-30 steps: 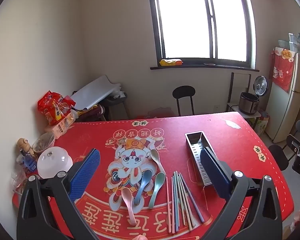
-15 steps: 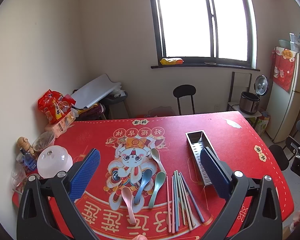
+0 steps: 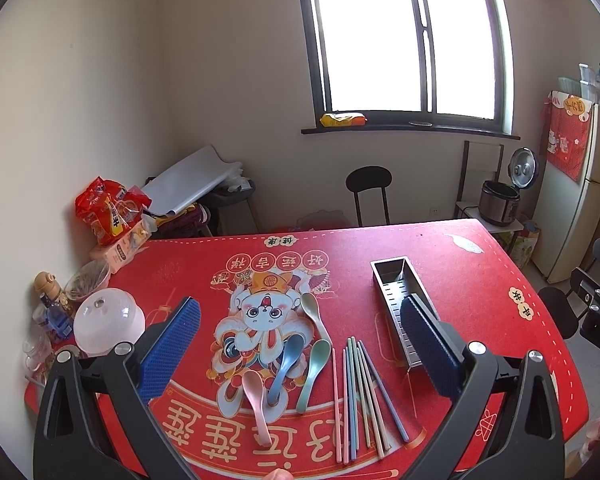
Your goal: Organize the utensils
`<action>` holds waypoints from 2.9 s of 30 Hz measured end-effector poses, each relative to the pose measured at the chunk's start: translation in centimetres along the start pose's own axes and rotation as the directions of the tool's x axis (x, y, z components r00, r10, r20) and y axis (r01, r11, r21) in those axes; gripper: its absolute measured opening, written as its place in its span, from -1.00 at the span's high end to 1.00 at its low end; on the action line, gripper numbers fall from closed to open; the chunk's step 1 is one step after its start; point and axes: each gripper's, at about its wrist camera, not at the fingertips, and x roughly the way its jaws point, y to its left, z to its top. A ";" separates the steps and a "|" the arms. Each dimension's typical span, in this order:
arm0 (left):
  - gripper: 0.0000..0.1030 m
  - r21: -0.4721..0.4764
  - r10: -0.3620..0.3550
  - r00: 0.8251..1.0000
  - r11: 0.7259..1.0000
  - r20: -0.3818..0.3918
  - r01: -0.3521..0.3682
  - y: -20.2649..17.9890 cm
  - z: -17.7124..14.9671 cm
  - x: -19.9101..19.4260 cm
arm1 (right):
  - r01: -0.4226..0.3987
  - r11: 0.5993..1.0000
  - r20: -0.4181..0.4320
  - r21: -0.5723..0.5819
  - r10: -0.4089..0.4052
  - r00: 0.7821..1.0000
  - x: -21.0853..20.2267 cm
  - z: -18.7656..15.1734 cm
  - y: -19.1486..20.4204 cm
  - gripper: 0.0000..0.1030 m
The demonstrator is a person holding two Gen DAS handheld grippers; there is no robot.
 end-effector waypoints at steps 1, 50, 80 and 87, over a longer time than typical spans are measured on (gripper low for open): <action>-0.91 0.001 0.000 1.000 1.000 -0.001 0.000 -0.1 0.0 0.0 | -0.001 1.000 -0.001 0.000 0.001 1.000 0.0 -0.1 0.0 -0.83; -0.91 -0.040 -0.036 0.999 0.999 0.029 0.037 1.6 1.1 -0.1 | -0.053 0.998 -0.052 0.031 0.054 0.997 1.1 -0.4 -0.6 -0.83; -0.20 -0.256 -0.265 0.870 0.952 -0.417 0.168 16.5 -13.6 17.8 | -0.401 0.910 -0.489 -0.102 0.305 0.818 17.0 -8.4 14.9 -0.83; 0.02 -0.307 -0.351 0.781 0.927 -0.516 0.213 15.1 -16.4 20.9 | -0.377 0.925 -0.548 -0.046 0.293 0.784 18.8 -10.3 14.9 -0.83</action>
